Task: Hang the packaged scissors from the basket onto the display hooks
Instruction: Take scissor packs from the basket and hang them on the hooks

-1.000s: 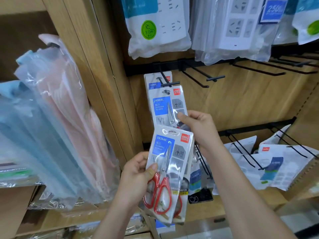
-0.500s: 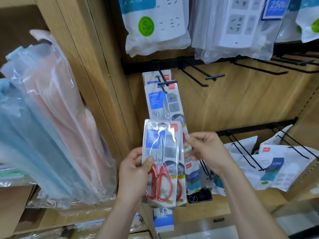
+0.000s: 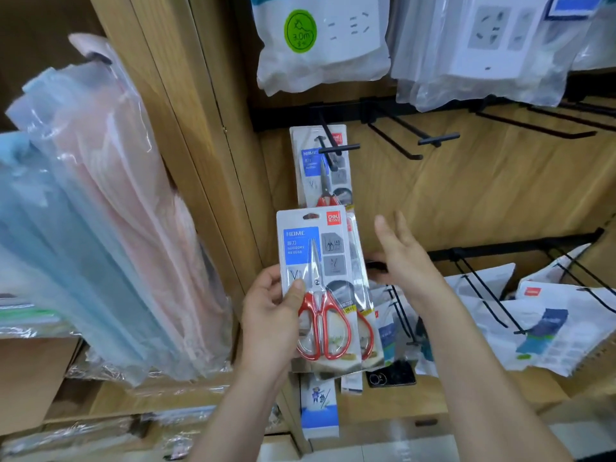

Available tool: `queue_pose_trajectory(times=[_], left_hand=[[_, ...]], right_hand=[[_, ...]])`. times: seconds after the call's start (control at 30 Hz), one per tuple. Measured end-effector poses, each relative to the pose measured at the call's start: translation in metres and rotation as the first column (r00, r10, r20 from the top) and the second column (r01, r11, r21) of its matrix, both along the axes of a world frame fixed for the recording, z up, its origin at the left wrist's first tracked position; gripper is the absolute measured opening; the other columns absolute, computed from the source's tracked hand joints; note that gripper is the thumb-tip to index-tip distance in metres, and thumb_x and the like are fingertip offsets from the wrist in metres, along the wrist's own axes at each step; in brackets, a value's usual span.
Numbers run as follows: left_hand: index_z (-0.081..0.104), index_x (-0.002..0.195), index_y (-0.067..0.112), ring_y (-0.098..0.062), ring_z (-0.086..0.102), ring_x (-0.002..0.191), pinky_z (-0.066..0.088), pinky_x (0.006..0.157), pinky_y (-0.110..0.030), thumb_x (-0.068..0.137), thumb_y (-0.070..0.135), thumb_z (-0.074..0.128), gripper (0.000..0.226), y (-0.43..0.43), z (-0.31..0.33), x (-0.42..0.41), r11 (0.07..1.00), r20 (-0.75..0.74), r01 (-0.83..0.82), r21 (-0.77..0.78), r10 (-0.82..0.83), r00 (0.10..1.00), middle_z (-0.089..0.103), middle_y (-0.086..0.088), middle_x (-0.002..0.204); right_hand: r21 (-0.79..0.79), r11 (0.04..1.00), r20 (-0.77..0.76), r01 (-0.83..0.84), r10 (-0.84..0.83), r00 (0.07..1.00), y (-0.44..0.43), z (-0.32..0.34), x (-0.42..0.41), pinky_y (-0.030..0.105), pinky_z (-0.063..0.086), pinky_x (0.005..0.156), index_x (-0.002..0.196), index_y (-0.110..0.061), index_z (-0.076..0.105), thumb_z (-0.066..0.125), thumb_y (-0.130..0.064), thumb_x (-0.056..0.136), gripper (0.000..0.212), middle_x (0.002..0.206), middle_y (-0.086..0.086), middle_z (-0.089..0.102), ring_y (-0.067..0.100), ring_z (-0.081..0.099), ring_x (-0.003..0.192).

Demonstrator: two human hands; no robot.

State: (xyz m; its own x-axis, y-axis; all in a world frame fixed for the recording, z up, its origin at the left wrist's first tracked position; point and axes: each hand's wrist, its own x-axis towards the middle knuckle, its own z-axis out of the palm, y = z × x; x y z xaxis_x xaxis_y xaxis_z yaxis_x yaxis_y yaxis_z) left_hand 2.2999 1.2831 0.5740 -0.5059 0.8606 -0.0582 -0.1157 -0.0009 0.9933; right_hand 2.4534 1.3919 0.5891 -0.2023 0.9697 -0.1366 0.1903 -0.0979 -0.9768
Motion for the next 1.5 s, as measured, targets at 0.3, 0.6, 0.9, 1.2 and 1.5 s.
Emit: queue_pose_trajectory(times=[0.3,0.6,0.9,1.2,1.5], left_hand=[[0.061,0.114,0.02,-0.019,0.075,0.087,0.06,0.074,-0.04,0.097,0.016,0.059,0.018,0.019,0.007,0.014,0.997,0.065,0.067,0.028,-0.069,0.996,0.076,0.003,0.097],[0.059,0.117,0.025,-0.017,0.075,0.086,0.061,0.076,-0.04,0.097,0.024,0.059,0.021,0.022,0.011,0.022,0.991,0.046,0.133,-0.021,-0.132,0.99,0.076,0.003,0.1],[0.071,0.093,0.02,-0.018,0.075,0.076,0.06,0.066,-0.033,0.088,0.001,0.066,0.021,-0.001,0.016,0.009,0.987,-0.162,0.128,0.096,-0.111,0.98,0.078,-0.001,0.083],[0.068,0.094,0.022,-0.014,0.075,0.076,0.061,0.065,-0.028,0.089,0.005,0.066,0.017,0.01,0.038,0.013,0.98,-0.203,0.117,0.163,-0.083,0.976,0.077,0.005,0.081],[0.059,0.115,0.03,-0.015,0.075,0.077,0.062,0.068,-0.041,0.091,0.017,0.068,0.029,0.014,0.048,0.012,0.987,-0.258,0.107,0.123,-0.073,0.964,0.076,0.002,0.082]], right_hand=[[0.092,0.995,-0.23,-0.045,0.065,0.971,-0.064,-0.022,0.027,0.048,0.052,0.097,0.113,-0.024,0.072,0.054,-0.016,0.099,0.024,0.104,-0.001,0.077,0.018,0.072,0.1],[0.1,0.993,-0.305,0.059,-0.026,0.952,-0.079,-0.03,0.025,0.035,0.06,0.079,0.113,-0.02,0.068,0.072,-0.011,0.085,0.03,0.098,-0.001,0.078,0.018,0.074,0.091],[0.038,0.996,-0.434,0.075,-0.051,0.899,-0.075,-0.037,0.046,0.035,0.062,0.072,0.111,-0.023,0.071,0.061,-0.02,0.086,0.027,0.099,0.009,0.077,0.026,0.075,0.089],[0.124,0.989,-0.427,0.082,-0.021,0.904,-0.079,-0.026,0.043,0.029,0.061,0.072,0.115,-0.02,0.068,0.057,-0.011,0.093,0.027,0.099,0.005,0.078,0.022,0.074,0.091],[0.124,0.991,-0.42,0.046,0.01,0.907,-0.084,-0.023,0.04,0.037,0.061,0.075,0.108,-0.02,0.072,0.072,-0.015,0.075,0.033,0.096,0.006,0.078,0.024,0.075,0.09]])
